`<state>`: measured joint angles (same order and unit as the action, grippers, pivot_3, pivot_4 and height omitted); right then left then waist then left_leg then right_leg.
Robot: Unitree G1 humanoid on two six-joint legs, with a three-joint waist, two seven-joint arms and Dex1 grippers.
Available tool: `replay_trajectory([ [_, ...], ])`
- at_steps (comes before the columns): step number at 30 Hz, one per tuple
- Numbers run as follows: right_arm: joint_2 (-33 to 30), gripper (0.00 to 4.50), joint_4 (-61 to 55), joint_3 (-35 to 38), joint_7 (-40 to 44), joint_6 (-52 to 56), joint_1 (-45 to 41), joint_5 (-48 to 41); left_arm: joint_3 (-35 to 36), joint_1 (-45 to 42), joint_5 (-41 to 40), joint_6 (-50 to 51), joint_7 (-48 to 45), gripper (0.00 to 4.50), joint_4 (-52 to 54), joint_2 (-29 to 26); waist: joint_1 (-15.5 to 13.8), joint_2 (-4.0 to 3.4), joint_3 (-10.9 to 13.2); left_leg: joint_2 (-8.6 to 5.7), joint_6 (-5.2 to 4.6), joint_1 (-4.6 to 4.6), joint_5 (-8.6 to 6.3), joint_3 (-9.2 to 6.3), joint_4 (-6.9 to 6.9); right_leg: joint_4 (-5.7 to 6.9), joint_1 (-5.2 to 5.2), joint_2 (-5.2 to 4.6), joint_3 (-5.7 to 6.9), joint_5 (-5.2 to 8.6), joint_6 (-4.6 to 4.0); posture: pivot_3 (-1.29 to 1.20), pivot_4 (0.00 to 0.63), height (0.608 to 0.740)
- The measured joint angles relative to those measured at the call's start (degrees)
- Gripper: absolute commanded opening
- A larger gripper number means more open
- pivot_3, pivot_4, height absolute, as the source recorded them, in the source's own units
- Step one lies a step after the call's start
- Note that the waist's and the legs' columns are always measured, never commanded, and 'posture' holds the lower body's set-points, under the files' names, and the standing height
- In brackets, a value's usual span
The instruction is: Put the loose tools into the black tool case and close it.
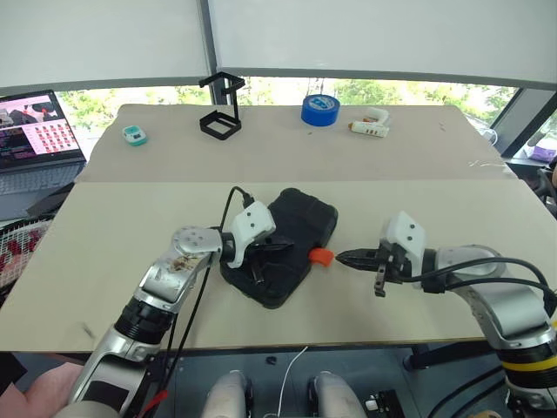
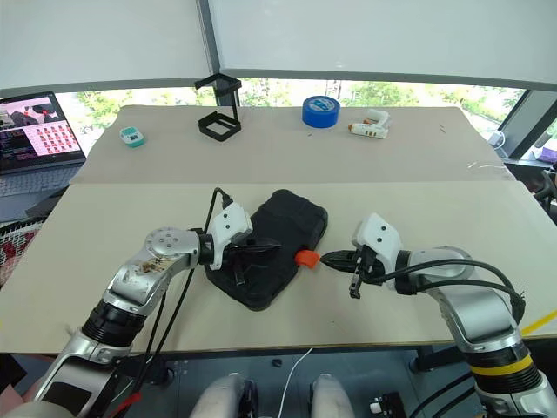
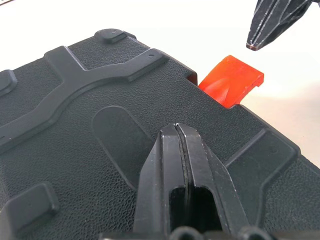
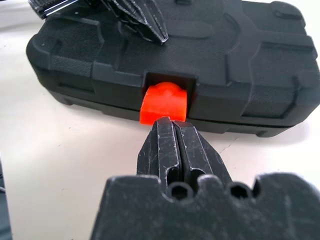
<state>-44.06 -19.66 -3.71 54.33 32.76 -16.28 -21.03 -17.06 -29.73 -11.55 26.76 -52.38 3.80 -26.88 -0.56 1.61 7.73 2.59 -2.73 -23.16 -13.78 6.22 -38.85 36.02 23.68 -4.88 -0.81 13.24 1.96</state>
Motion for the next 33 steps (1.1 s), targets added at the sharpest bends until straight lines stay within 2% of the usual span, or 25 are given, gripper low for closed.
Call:
replay_trajectory([
  [13,4.5,0.00,4.4,-4.8,-0.8,-2.8,-0.8,3.6,0.0,-0.5,0.3,0.0,0.0,0.01,-0.1,0.1,0.0,-0.01,0.0,0.01,-0.01,0.05,-0.01,0.00,0.01,-0.03,-0.08,0.00,0.02,0.01,-0.01,0.00,0.150,0.740],
  [22,9.0,0.00,8.3,-6.3,-1.7,-5.9,-0.9,6.1,0.1,-0.4,0.3,0.0,0.0,0.01,-0.1,-0.2,0.1,-0.01,0.0,0.02,-0.01,0.11,-0.01,0.00,0.02,-0.02,-0.12,0.00,0.03,0.01,-0.02,0.00,0.150,0.740],
  [33,11.1,0.00,11.2,-6.3,-2.1,-11.1,-0.7,8.5,0.7,-0.1,0.4,0.9,0.0,0.01,-0.1,-0.5,0.7,-0.01,0.0,0.09,0.00,0.36,-0.01,0.00,0.06,-0.02,-0.33,0.03,0.02,0.03,-0.04,0.00,0.150,0.740],
])
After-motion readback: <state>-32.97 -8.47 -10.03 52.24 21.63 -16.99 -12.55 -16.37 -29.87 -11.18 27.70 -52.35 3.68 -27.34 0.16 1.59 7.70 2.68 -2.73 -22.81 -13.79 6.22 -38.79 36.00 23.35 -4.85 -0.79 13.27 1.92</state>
